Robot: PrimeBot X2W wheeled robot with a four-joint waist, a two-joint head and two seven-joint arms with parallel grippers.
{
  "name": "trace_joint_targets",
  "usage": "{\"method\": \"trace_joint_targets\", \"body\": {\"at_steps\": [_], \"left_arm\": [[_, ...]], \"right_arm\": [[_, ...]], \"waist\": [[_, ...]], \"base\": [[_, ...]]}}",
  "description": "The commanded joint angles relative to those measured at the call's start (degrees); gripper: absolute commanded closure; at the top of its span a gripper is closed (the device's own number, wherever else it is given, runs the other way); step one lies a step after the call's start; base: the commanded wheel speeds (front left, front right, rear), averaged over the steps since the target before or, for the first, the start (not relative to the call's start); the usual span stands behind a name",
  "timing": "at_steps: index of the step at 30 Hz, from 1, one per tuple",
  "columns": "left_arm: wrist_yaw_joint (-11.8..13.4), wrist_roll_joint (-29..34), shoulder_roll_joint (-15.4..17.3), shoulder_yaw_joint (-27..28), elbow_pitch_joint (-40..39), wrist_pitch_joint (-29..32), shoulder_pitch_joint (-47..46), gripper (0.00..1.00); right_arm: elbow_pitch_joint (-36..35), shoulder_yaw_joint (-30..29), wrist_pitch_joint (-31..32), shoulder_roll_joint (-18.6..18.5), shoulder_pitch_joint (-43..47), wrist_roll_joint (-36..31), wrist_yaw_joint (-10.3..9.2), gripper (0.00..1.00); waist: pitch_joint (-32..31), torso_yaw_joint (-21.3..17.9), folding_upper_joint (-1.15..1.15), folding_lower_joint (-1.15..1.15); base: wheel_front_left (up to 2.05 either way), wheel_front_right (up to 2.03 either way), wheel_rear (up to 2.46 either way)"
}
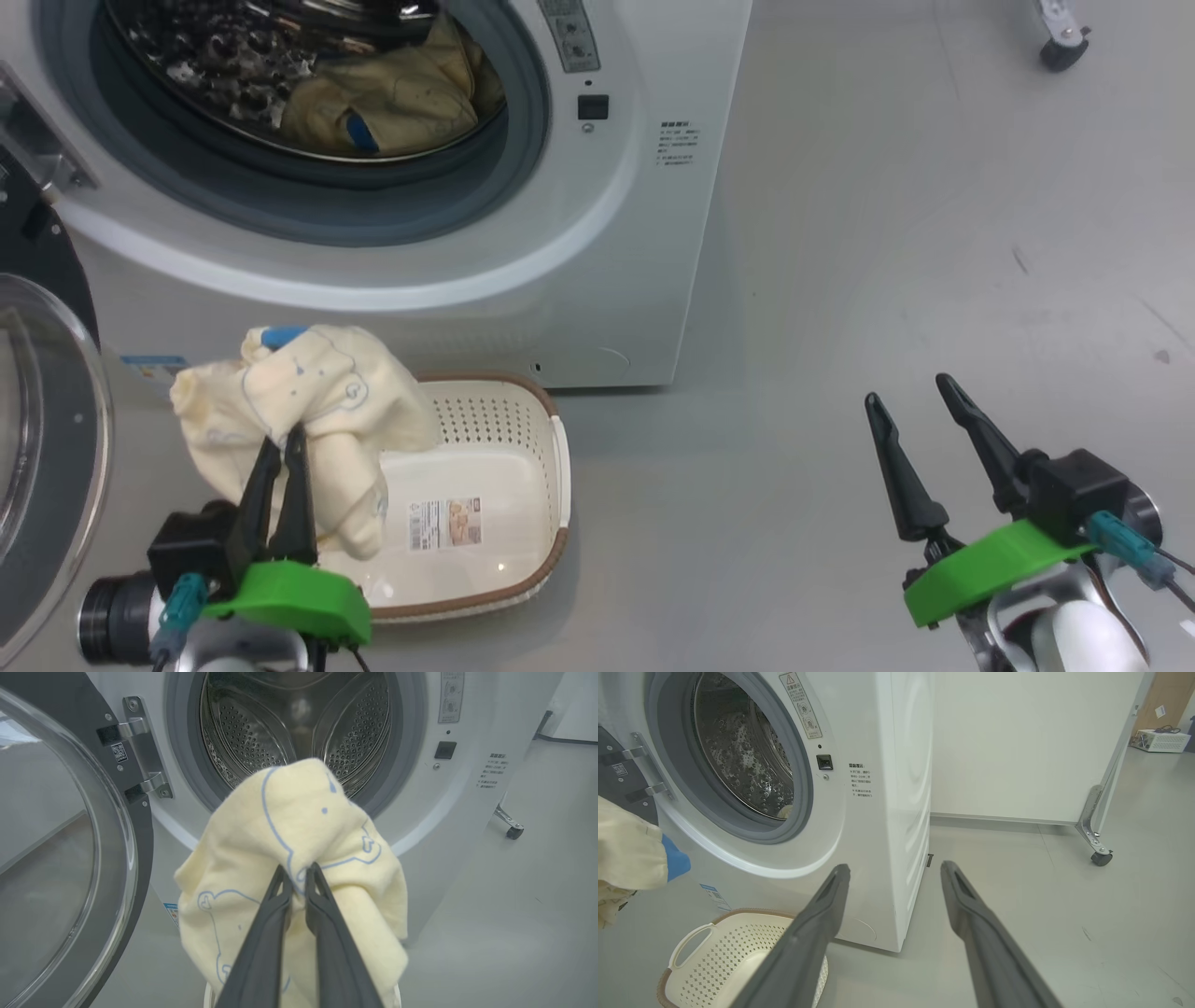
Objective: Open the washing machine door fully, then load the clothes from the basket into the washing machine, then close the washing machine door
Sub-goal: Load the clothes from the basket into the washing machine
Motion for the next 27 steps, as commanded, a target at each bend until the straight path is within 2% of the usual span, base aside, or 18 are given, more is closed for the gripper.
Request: {"method": "trace_joint_targets", "body": {"at_steps": [1,13,27], "left_arm": [[2.28,0.56,1.93,2.09,-3.17,0.34,-0.17,1.0],[4.14,-0.38,2.8,1.42,-7.25,2.1,7.6,1.0],[4.4,-0.72,2.5,0.61,-7.43,2.19,7.98,1.0]], "right_arm": [[-2.25,1.4,0.38,-0.62,0.01,-0.52,-0.16,0.0],[-5.53,0.81,3.0,-0.62,5.28,-0.62,-0.16,0.0],[-7.01,0.53,3.97,-0.62,6.05,-0.57,-0.16,0.0]], "waist": [[-2.77,0.02,0.0,0.01],[-8.37,-0.11,0.0,0.01],[-8.79,-0.04,0.0,0.01]], "base": [[0.0,0.0,0.0],[0.0,0.0,0.0],[0.0,0.0,0.0]]}}
